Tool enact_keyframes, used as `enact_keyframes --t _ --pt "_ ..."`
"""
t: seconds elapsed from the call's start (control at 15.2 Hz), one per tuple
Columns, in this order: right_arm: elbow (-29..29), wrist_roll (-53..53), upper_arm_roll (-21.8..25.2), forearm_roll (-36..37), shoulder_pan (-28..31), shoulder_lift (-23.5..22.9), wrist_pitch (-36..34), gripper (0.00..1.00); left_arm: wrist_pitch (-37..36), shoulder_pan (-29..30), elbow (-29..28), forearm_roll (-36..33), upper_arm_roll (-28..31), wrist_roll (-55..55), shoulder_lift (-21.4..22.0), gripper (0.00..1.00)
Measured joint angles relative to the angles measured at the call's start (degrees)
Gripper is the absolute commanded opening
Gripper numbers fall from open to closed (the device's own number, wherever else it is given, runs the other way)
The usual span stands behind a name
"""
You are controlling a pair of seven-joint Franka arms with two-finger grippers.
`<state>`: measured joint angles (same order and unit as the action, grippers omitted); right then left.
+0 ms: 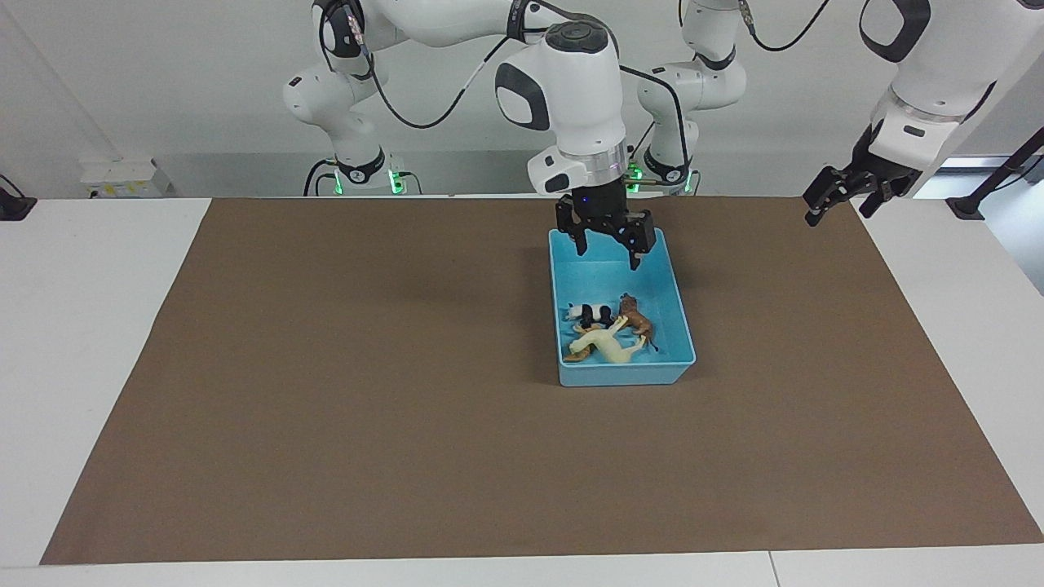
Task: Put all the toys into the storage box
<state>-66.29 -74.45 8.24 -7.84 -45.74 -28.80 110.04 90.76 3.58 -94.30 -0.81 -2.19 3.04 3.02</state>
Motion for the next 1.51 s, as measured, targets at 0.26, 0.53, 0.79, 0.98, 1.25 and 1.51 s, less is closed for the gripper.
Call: enact_keyframes --t 0.26,0.53,0.79,0.98,1.25,1.51 --pt "0.21 14.19 0.80 0.19 8.72 3.76 -6.10 1.00 0.00 -0.13 -0.87 0.00 0.00 0.00 0.00 1.00" --pt "-0.68 44.16 1.09 0.17 25.22 9.55 -16.47 1.00 0.05 -0.14 -0.94 0.00 0.00 0.00 0.01 1.00" --pt "-3.95 73.07 1.16 4.18 37.97 12.73 -21.29 1.00 0.26 -0.21 -0.94 0.00 0.00 0.00 0.01 1.00" --pt "-8.79 85.18 1.14 7.29 43.14 16.81 -21.42 1.00 0.25 -0.24 -1.00 0.00 0.00 0.00 0.01 1.00" --pt "-19.96 86.93 1.14 7.39 46.70 27.28 -24.68 1.00 0.26 -0.24 -1.02 0.00 0.00 0.00 0.01 1.00" --pt "-22.66 84.50 0.49 7.53 46.79 33.92 -31.12 1.00 0.28 -0.24 -1.02 0.00 0.02 0.00 0.04 1.00"
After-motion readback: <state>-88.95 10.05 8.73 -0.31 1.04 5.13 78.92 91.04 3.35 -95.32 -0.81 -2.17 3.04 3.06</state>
